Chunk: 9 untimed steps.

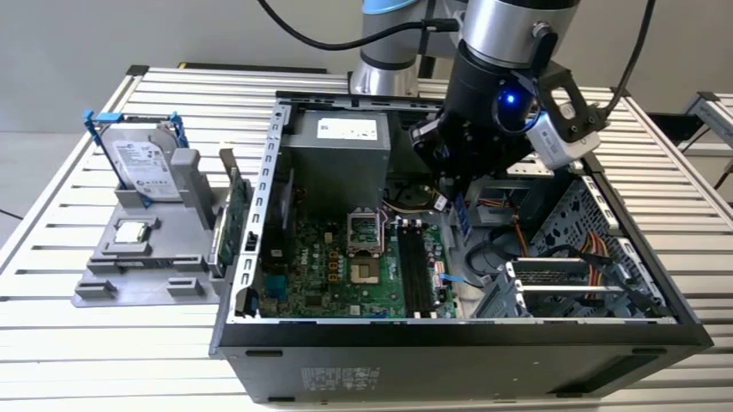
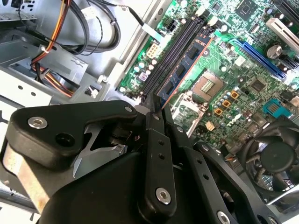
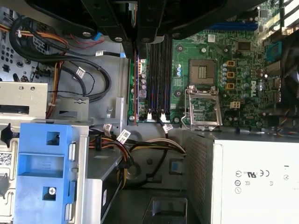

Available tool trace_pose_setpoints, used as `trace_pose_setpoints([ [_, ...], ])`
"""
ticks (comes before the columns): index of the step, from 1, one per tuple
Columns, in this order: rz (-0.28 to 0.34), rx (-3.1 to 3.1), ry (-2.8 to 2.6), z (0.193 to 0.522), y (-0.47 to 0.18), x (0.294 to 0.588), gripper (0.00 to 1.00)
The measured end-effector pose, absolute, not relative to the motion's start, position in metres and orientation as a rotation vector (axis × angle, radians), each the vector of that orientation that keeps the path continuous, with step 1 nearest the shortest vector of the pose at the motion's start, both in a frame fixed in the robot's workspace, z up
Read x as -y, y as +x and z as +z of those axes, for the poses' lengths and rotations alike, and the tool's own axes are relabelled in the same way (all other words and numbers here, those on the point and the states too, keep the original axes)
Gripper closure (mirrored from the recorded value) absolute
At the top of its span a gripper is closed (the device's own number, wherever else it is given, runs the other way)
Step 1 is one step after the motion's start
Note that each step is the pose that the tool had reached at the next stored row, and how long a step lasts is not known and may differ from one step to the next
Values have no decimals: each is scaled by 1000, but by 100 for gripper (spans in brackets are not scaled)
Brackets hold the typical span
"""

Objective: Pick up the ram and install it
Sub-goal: 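Insert the ram into the slot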

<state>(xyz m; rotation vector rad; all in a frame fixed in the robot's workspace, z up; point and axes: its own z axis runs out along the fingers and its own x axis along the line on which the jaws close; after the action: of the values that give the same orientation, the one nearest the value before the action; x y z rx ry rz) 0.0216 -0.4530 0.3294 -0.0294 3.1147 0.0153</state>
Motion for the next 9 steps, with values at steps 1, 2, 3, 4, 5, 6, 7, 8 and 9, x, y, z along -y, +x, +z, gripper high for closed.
trace_pose_setpoints([
  [1, 15, -3115, -29, 329, 22, 453, 100],
  [2, 15, -3115, -29, 329, 22, 453, 100],
  [3, 15, -3115, -29, 328, 22, 453, 100],
  [4, 15, -3115, -29, 328, 22, 453, 100],
  [5, 15, -3115, -29, 327, 22, 453, 100],
  [6, 15, -3115, -29, 327, 22, 453, 100],
  [7, 15, -3115, -29, 327, 22, 453, 100],
  [8, 15, -3115, -29, 327, 22, 453, 100],
  [9, 15, -3115, -29, 327, 22, 453, 100],
])
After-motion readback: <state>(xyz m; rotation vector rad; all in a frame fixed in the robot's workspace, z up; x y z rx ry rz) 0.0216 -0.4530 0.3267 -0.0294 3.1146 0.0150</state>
